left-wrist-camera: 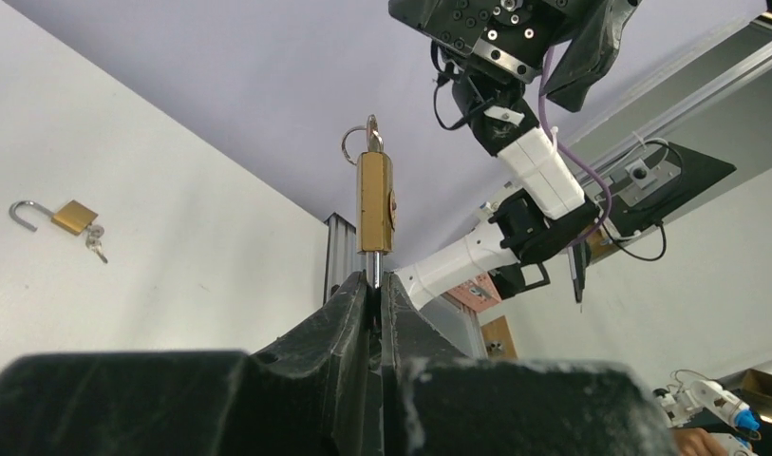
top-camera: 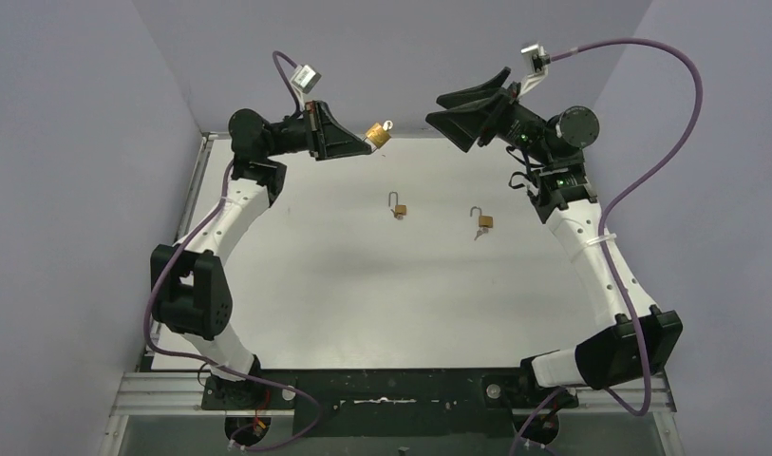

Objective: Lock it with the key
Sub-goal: Lock the lock.

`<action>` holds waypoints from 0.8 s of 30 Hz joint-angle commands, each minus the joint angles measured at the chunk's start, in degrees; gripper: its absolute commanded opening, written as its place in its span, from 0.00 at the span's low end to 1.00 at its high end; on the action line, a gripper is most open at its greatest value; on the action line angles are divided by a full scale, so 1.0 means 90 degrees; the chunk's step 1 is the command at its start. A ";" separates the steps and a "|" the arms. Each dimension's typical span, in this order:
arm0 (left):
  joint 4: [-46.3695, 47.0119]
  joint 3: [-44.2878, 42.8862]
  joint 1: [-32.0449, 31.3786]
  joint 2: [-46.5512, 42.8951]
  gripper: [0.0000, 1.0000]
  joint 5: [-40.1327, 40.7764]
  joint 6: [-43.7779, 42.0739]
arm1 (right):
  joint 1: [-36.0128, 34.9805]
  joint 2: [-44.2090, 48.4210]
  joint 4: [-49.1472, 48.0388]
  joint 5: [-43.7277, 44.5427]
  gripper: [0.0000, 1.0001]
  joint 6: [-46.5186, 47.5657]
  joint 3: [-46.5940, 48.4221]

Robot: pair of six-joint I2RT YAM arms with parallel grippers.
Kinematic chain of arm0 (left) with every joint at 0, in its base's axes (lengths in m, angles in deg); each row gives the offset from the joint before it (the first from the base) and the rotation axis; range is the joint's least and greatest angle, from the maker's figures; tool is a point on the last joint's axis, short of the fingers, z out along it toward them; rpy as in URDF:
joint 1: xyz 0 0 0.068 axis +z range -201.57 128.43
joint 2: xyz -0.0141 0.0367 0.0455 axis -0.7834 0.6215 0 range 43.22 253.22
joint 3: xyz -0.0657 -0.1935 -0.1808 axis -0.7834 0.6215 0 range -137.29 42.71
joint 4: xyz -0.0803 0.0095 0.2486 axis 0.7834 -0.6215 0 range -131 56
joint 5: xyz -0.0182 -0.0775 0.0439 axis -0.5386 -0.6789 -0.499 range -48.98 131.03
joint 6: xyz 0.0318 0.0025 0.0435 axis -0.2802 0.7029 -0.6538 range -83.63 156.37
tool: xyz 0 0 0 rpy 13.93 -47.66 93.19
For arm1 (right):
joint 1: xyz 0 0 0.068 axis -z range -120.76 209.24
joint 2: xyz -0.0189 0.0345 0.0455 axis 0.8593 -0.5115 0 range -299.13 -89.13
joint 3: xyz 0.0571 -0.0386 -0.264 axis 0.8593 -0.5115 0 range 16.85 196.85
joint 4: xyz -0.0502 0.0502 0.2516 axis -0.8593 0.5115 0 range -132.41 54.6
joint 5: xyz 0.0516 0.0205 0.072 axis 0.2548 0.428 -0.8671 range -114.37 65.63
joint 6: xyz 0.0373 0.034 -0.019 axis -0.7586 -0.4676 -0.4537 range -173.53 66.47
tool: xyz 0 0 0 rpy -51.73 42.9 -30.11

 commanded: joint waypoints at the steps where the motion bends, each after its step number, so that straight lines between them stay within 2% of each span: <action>1: -0.0329 0.0087 0.0076 -0.0602 0.00 -0.0351 -0.0465 | -0.0045 -0.0146 -0.2208 -0.0529 0.85 -0.1127 -0.0275; 5: -0.0374 0.0252 0.0070 -0.0697 0.00 -0.0350 -0.0456 | -0.0192 -0.0448 -0.2001 -0.0459 0.80 -0.1088 -0.0225; 7: -0.0389 0.0312 0.0057 -0.0718 0.00 -0.0336 -0.0464 | -0.0391 -0.0550 -0.1474 -0.0376 0.76 -0.0891 -0.0094; 12: -0.0642 0.0321 0.0061 -0.0749 0.00 -0.0311 -0.0647 | -0.1063 -0.0584 -0.0059 -0.0047 0.73 0.0111 0.0132; 18: -0.0820 0.0299 0.0045 -0.0743 0.00 -0.0309 -0.0739 | -0.1178 -0.0639 0.0082 0.0120 0.68 0.0117 0.0085; 24: -0.0847 0.0384 0.0050 -0.0823 0.00 -0.0273 -0.0762 | -0.1191 -0.0673 -0.0036 0.0089 0.57 0.0017 0.0094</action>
